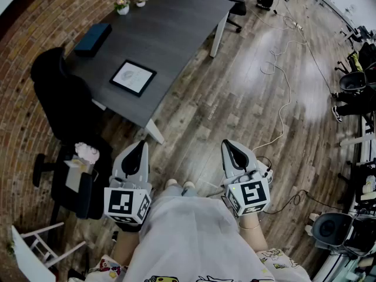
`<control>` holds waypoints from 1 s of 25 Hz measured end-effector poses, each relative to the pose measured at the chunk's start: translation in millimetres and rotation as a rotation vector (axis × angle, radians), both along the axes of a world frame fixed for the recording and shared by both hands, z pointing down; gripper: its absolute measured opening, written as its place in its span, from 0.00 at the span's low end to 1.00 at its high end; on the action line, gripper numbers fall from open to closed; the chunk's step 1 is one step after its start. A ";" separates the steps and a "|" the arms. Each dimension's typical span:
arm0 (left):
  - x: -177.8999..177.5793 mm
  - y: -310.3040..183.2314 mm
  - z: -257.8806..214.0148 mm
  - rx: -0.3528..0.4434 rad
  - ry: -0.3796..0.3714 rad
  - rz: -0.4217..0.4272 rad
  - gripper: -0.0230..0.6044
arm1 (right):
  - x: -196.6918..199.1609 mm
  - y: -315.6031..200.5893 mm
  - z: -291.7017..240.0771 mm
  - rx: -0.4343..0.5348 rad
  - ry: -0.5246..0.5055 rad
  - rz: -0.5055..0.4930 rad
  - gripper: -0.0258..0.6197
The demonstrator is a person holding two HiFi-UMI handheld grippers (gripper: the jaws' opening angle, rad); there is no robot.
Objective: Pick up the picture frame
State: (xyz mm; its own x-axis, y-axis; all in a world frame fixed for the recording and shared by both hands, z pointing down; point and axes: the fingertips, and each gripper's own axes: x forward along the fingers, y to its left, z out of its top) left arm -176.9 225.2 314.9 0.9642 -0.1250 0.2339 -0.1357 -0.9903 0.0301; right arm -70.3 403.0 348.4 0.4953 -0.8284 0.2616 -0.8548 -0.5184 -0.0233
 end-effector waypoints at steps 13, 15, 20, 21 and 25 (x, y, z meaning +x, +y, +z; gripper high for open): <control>-19.4 -6.4 10.2 -0.010 -0.003 -0.073 0.09 | -2.4 8.5 3.6 0.057 -0.039 -0.011 0.13; -12.4 -13.0 11.4 -0.014 -0.002 -0.077 0.11 | 3.6 1.6 4.7 0.061 -0.040 -0.016 0.15; 19.8 -32.7 18.2 -0.027 -0.001 -0.076 0.17 | 33.8 -18.5 5.2 0.070 -0.041 -0.014 0.22; 27.7 -39.7 18.7 -0.028 0.000 -0.076 0.17 | 41.4 -25.0 5.2 0.070 -0.038 -0.015 0.22; 61.1 -78.1 15.7 -0.031 0.008 -0.080 0.20 | 76.7 -62.4 2.3 0.077 -0.038 -0.022 0.25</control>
